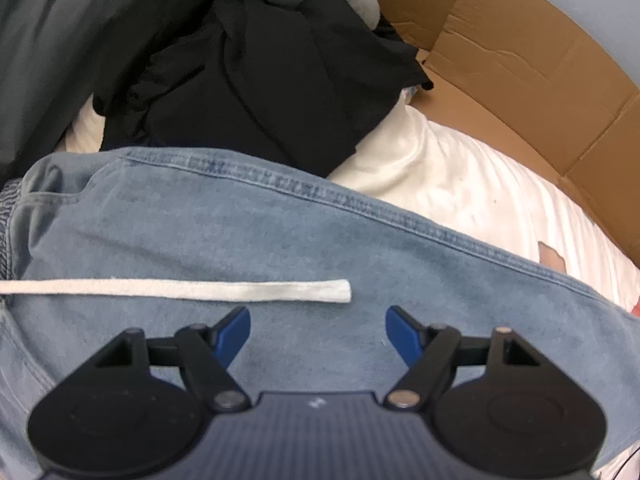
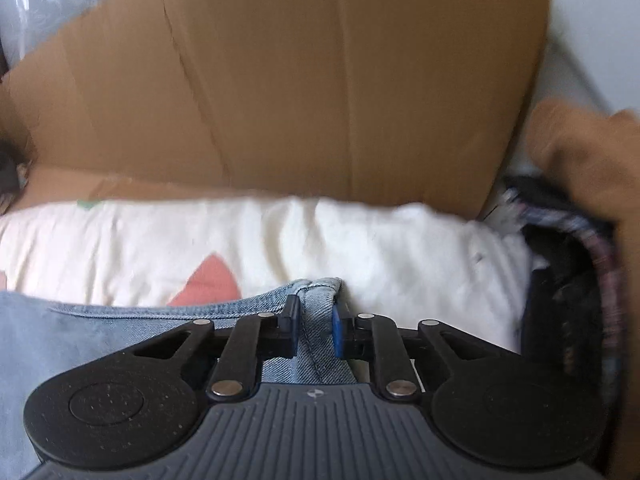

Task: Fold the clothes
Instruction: 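Lay the jeans leg down and open the right gripper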

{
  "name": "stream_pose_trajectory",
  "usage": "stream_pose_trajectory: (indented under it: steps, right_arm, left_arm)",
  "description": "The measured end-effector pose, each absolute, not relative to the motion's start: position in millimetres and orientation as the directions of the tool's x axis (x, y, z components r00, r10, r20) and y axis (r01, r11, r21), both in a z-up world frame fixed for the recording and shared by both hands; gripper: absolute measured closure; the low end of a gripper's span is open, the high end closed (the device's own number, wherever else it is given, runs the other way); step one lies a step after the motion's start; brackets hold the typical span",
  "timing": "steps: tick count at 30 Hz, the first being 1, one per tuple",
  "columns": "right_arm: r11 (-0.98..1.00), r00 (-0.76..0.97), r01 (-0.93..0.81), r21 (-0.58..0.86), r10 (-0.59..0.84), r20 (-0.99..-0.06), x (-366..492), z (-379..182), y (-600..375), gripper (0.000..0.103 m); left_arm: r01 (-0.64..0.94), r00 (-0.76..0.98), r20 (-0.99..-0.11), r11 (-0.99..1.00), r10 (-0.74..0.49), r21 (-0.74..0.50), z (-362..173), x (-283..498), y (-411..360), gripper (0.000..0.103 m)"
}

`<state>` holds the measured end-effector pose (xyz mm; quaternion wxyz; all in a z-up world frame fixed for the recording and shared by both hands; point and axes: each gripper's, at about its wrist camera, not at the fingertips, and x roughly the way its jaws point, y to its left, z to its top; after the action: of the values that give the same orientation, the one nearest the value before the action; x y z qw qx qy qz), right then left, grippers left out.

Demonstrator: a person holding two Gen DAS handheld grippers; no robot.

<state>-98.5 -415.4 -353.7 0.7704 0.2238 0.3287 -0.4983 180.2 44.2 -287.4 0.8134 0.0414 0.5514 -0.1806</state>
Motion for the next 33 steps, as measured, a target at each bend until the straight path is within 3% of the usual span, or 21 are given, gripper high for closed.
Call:
stream_pose_trajectory:
  steps: [4,6,12,20,28,33]
  right_arm:
    - [0.402,0.242,0.913,-0.076,-0.681,-0.691,-91.0,-341.3,-407.8,0.089]
    - [0.405,0.211,0.908,-0.108,-0.666,-0.716,-86.2,-348.8,-413.0,0.088]
    - [0.346,0.19,0.936,-0.068,-0.658,-0.729,-74.5,-354.8,-422.9,0.083]
    - [0.323,0.236,0.946,0.003,-0.687,-0.688,-76.5,-324.0,-403.2,0.065]
    - [0.484,0.424,0.862,0.148,-0.531,-0.733,-41.5,-317.4,-363.8,0.065]
    - [0.563,0.46,0.812,0.155,-0.453,-0.764,-13.1,-331.6,-331.1,0.065]
  left_arm:
    - [0.334,0.36,-0.897,0.933,-0.256,-0.132,-281.5,182.5,47.1,0.026]
    - [0.334,0.367,-0.895,0.934,-0.254,-0.128,-278.7,186.3,47.4,0.026]
    - [0.29,0.398,-0.885,0.949,-0.24,-0.126,-268.4,207.5,61.4,0.026]
    - [0.321,0.43,-0.877,0.944,-0.216,-0.075,-268.8,233.9,75.4,0.026]
    - [0.441,0.398,-0.887,0.897,-0.234,-0.038,-286.1,223.7,46.6,0.026]
    - [0.512,0.383,-0.899,0.859,-0.211,0.016,-303.0,218.7,22.9,0.026]
